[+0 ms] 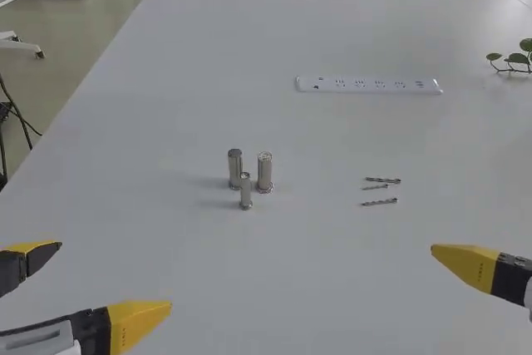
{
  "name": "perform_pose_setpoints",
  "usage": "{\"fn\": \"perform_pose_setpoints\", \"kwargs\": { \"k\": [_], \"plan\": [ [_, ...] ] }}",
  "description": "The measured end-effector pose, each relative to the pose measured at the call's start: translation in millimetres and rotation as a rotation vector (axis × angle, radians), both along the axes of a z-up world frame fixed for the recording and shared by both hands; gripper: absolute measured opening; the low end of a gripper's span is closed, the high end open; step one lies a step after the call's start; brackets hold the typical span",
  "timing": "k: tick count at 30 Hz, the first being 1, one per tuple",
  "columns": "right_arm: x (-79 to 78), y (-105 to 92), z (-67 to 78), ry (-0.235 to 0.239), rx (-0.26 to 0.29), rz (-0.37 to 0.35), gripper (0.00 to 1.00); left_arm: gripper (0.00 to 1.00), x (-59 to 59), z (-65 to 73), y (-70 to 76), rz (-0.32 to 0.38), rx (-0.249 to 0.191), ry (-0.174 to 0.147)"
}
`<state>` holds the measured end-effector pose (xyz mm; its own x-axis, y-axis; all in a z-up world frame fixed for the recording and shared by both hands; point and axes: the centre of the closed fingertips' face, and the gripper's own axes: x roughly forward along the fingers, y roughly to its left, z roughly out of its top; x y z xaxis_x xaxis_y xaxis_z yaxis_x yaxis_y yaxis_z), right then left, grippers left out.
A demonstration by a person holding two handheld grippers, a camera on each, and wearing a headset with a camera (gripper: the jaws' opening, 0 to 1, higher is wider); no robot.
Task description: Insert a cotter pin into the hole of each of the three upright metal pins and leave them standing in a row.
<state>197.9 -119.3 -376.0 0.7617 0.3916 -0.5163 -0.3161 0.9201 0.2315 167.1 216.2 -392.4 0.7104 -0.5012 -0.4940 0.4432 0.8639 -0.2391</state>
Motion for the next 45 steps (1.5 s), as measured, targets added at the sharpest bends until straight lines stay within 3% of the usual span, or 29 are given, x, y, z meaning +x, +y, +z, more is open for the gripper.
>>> {"fn": "perform_pose_setpoints", "kwargs": {
  "k": [14, 24, 33, 39, 45],
  "plan": [
    [-2.5, -9.2, 4.0, -0.016, -0.009, -0.038, 0.95, 0.94, 4.0, -4.4, 3.0, -0.002, 0.009, 0.013],
    [-2.0, -10.6, 3.9, -0.012, -0.022, -0.047, 0.95, 0.92, 17.4, -2.6, 1.4, -0.022, 0.015, 0.003],
    [-3.1, -9.3, 3.6, -0.004, -0.028, -0.041, 0.95, 0.91, 37.7, 2.1, -4.6, -0.057, 0.020, -0.018],
    [-2.0, -8.1, 4.7, -0.001, -0.032, -0.042, 0.94, 0.89, 61.3, 8.8, -10.7, -0.088, 0.029, -0.049],
    [-3.8, -7.8, 3.5, 0.007, -0.043, -0.044, 0.94, 0.86, 79.8, 5.3, -22.7, -0.121, 0.020, -0.055]
  ]
}}
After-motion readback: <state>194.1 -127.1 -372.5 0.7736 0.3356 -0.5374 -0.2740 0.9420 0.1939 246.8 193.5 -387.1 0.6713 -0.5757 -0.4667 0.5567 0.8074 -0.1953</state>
